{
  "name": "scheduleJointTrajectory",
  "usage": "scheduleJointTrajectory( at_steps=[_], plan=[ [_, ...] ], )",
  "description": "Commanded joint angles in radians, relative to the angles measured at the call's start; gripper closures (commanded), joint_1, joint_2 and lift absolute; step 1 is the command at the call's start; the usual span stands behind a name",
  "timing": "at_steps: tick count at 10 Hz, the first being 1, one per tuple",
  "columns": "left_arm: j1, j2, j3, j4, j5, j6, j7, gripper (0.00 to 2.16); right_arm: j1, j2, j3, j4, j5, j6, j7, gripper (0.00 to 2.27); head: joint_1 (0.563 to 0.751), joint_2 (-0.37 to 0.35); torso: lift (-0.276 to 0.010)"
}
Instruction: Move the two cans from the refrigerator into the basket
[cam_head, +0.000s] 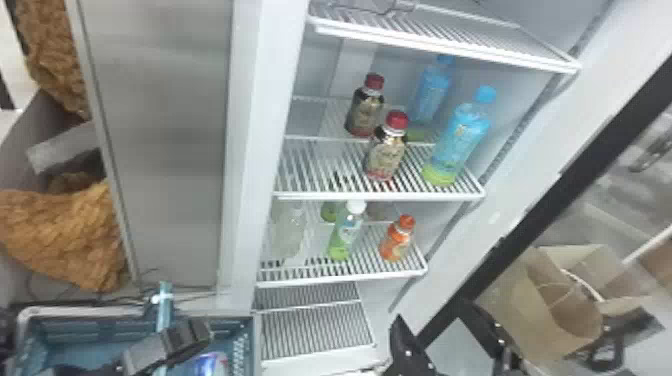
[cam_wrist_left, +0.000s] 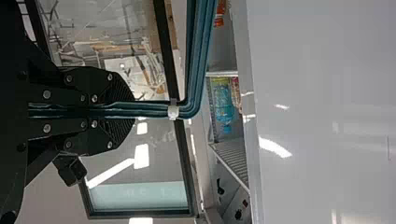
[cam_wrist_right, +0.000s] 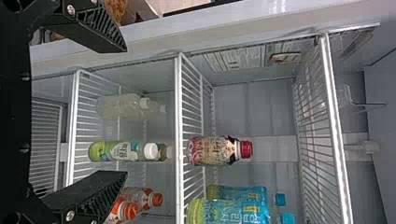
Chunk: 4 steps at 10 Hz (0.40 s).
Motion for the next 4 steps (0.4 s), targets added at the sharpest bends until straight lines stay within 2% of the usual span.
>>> scheduleJointTrajectory(
  at_steps=[1,4],
  plan=[
    [0.001,-0.001,0.003,0.002,0.000,0.000,-0.001,1.19,-0.003,0.000,0.000,-0.001,-0.003,0.000,0.000,0.11,0.695,-0.350,-0.031],
    [0.004,-0.003,0.003,-0.001,0.002,0.000,0.001,1.19,-0.003,0.000,0.000,-0.001,-0.007,0.000,0.000,0.11,0.695,-0.350,-0.031]
  ],
)
